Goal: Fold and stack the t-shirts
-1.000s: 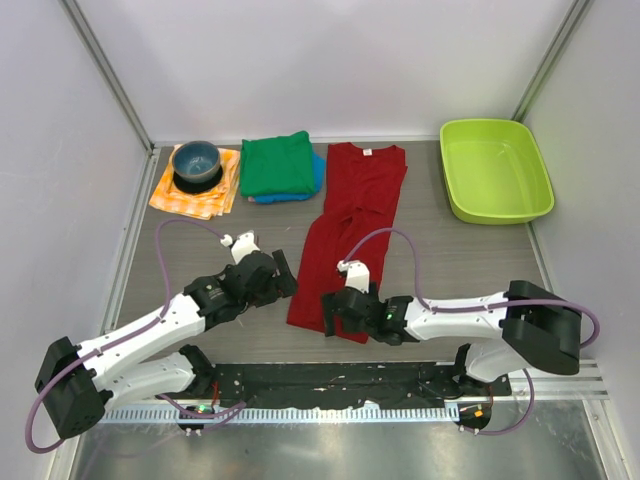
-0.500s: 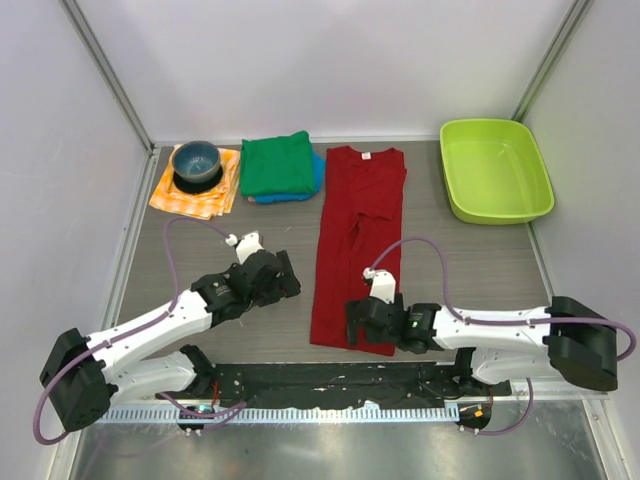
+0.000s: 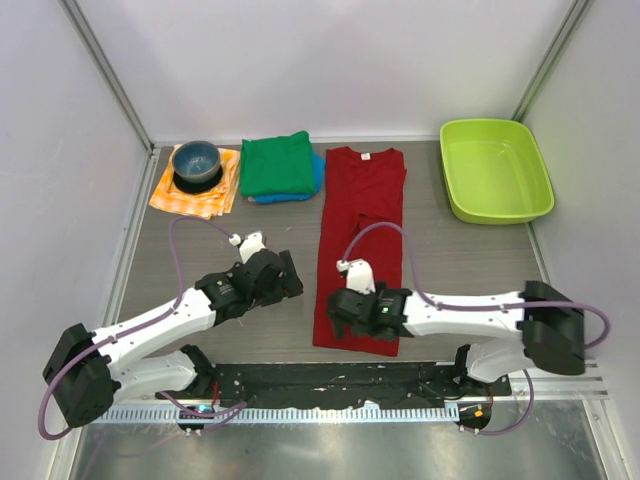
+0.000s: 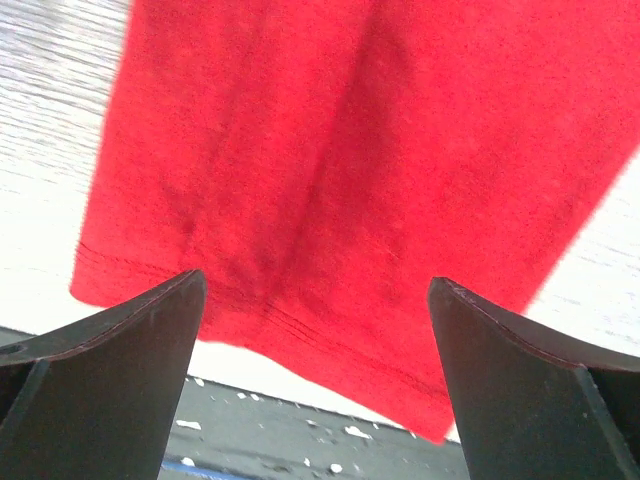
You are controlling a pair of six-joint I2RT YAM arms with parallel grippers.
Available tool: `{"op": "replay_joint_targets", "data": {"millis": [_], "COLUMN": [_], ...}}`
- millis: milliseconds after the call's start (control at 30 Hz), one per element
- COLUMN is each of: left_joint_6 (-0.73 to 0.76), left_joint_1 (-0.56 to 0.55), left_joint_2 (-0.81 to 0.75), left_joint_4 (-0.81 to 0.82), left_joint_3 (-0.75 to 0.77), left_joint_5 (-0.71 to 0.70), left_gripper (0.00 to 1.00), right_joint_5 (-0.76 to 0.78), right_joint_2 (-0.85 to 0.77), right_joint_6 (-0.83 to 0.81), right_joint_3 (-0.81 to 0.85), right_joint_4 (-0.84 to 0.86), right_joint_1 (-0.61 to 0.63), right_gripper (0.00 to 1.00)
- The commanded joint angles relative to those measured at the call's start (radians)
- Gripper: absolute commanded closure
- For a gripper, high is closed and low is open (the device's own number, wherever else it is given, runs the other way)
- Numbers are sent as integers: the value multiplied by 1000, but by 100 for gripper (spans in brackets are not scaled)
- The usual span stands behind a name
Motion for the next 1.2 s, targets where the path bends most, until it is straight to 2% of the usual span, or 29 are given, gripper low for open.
{"op": "replay_joint_targets", "data": {"millis": [0, 167, 200, 333, 400, 600, 967, 1133, 1167], "left_joint_6": [3, 0, -1, -5, -6, -3, -1, 2, 0], "left_joint_1": [4, 3, 3, 4, 4, 4, 4, 4, 3], "left_joint_2": [-30, -81, -96, -113, -111, -104, -115, -107, -105], "left_joint_4": [26, 7, 4, 4, 7, 23, 24, 24, 26], "left_joint_3": [15, -11, -19, -36, -45, -51, -60, -53, -51], "left_joint_5": [-8, -23, -28, -31, -29, -18, -21, -21, -20], "left_gripper": [0, 0, 0, 0, 0, 0, 0, 0, 0], "right_joint_5": [52, 56, 64, 104, 127, 155, 128, 124, 125], "right_joint_2": [149, 287, 301, 350, 375, 422, 453, 453, 453], "right_joint_6": [-97, -129, -131, -132, -128, -118, -88, -78, -81], "right_joint_3": [130, 221, 235, 288, 322, 367, 324, 315, 316], "right_joint_4": [40, 38, 31, -17, -51, -95, -95, -95, -95], "right_joint_1": [28, 40, 42, 62, 74, 97, 112, 114, 114], "right_gripper": [0, 13, 19, 32, 42, 48, 59, 75, 83]}}
